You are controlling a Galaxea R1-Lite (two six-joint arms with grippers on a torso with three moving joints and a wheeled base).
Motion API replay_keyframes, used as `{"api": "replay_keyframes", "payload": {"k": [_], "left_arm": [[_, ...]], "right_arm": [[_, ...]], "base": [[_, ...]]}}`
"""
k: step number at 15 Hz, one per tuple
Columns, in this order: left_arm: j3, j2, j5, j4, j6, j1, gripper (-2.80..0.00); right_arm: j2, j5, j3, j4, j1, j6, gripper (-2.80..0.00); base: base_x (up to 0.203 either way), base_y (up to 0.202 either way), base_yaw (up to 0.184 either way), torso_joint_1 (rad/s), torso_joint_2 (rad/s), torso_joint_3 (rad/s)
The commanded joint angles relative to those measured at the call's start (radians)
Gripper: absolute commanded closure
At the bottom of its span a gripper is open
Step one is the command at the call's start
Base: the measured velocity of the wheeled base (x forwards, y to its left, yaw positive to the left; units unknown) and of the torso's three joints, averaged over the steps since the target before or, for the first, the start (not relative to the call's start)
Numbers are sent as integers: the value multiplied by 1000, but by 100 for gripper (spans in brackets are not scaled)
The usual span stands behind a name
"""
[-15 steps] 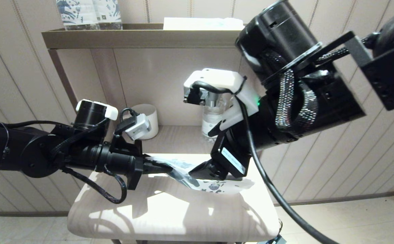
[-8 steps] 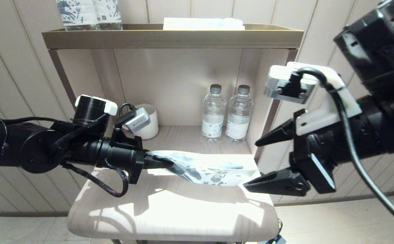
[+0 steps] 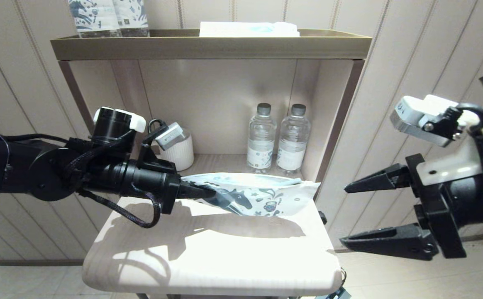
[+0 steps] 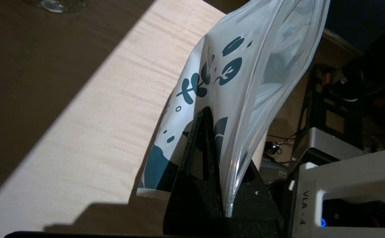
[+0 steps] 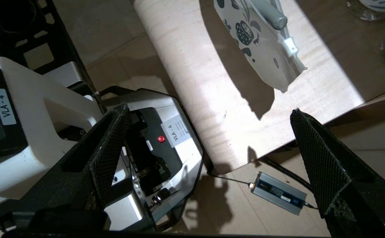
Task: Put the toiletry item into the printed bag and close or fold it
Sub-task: Place the toothpaste in the storage bag, then hand it to the other hand
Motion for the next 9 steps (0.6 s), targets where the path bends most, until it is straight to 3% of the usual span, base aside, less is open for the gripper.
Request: {"api": "replay_keyframes", "payload": {"k": [1, 9], "left_arm": [[-39, -1, -40, 65, -2, 0, 0], [-47, -17, -54, 85, -2, 7, 0]], "right_arm": [[13, 34, 19, -19, -31, -19, -280], [182, 107, 25, -130, -49, -45, -280]], "base": [[0, 0, 0, 0, 0, 0], [0, 0, 0, 0, 0, 0]]}}
